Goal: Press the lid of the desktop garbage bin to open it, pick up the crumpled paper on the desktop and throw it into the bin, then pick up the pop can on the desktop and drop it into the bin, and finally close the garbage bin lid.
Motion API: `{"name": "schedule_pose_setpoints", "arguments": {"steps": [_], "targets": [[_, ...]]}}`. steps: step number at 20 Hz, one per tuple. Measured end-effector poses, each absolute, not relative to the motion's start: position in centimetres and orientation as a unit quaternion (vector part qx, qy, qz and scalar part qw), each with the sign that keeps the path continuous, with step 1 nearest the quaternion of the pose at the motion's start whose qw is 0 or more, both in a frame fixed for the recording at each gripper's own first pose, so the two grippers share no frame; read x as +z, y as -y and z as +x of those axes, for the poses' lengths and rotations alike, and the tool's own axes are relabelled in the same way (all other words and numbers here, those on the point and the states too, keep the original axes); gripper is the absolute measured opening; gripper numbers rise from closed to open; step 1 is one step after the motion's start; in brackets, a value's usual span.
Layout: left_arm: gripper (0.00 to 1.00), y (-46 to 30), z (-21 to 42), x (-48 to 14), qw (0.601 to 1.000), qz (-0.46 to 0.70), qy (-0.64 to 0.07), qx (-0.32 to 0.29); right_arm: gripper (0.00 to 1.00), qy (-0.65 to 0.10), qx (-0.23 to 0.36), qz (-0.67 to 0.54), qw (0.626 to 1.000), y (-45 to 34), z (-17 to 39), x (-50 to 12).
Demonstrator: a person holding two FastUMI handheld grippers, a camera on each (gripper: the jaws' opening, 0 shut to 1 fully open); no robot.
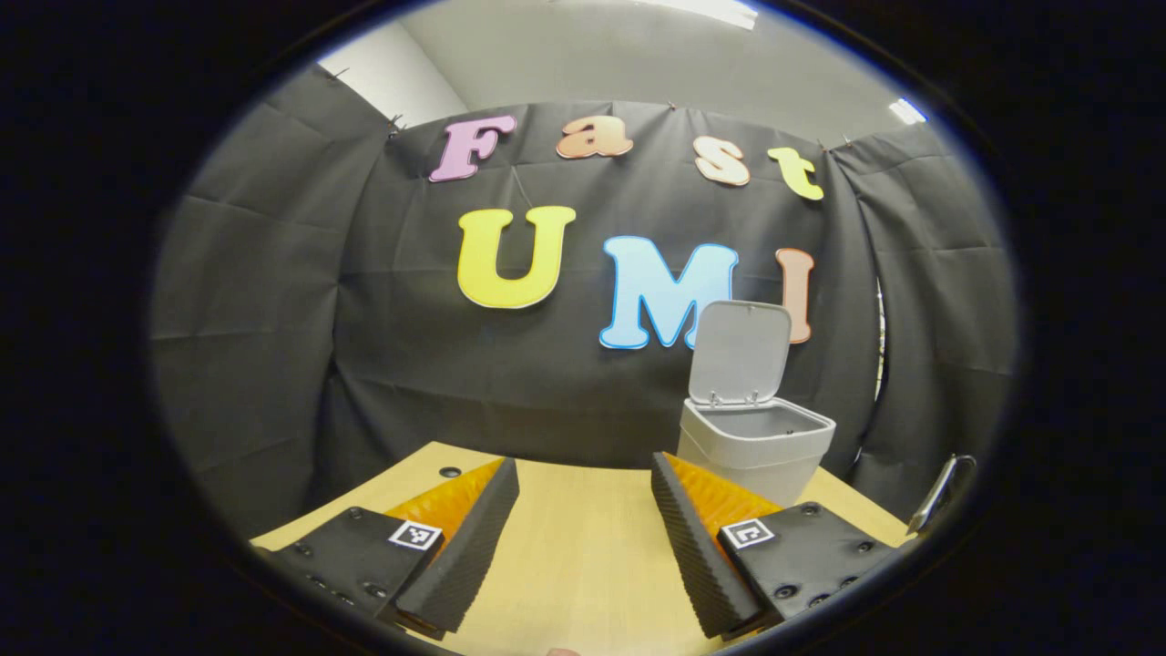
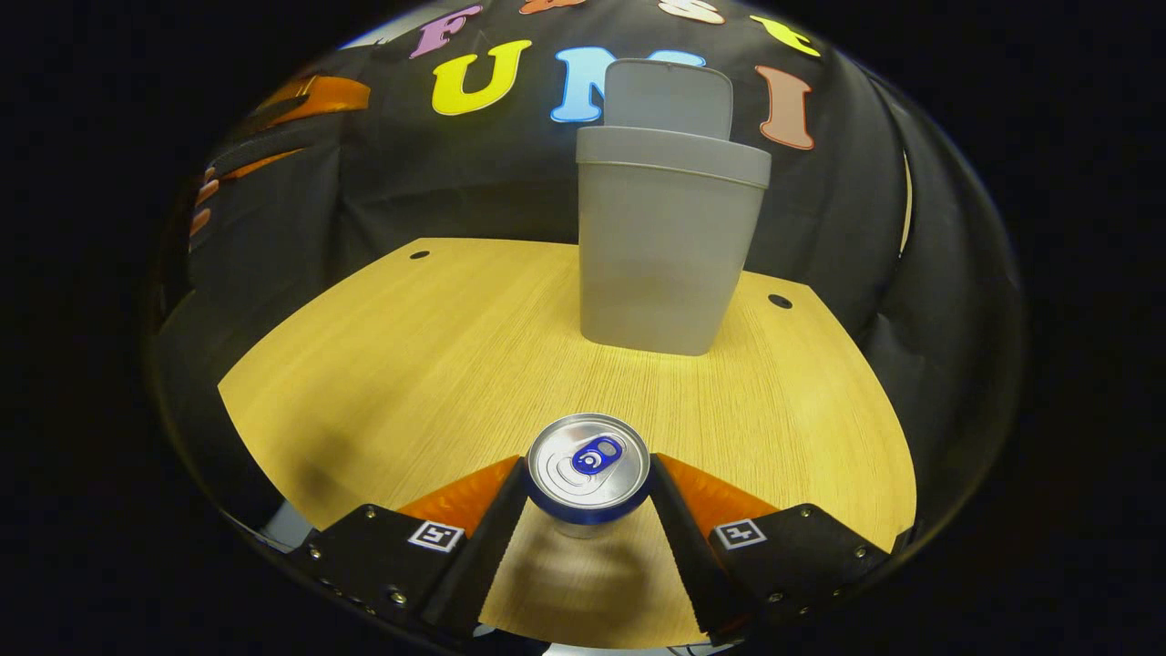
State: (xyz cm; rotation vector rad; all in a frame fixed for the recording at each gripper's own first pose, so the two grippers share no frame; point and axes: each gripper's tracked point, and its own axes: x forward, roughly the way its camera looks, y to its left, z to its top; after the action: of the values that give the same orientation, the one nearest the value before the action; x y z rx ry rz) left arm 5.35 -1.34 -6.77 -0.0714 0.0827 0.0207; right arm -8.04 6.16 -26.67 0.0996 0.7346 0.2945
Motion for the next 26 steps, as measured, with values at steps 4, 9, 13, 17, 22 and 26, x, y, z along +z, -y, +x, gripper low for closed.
{"name": "schedule_pose_setpoints", "arguments": {"steps": [4, 9, 13, 17, 22, 26], "targets": [[0.96, 1.3, 5.3, -7.0, 0.998, -0.036, -0.043, 0.011, 0.84, -0.321, 0.145, 0.059, 0.934, -5.5, -6.7, -23.1], [0.96, 1.2, 5.2, -6.8, 0.998, -0.038, -0.04, 0.009, 0.84, -0.253, 0.149, 0.059, 0.954, -5.3, -4.2, -17.2], [0.94, 0.9, 5.5, -6.7, 0.999, -0.038, -0.037, 0.008, 0.84, -0.192, 0.144, 0.042, 0.97, -4.5, -1.6, -12.3], [0.96, 0.0, 6.0, -6.2, 0.999, -0.029, -0.033, 0.009, 0.84, -0.143, 0.143, 0.03, 0.979, -4.0, 1.5, -8.3], [0.96, -0.9, 7.5, -5.8, 0.999, -0.028, -0.031, 0.013, 0.84, -0.096, 0.123, 0.03, 0.987, -2.9, 6.6, -4.3], [0.94, -1.5, 8.9, -6.1, 0.999, -0.031, -0.032, 0.012, 0.84, -0.061, 0.106, 0.029, 0.992, -2.2, 10.4, -1.6]]}}
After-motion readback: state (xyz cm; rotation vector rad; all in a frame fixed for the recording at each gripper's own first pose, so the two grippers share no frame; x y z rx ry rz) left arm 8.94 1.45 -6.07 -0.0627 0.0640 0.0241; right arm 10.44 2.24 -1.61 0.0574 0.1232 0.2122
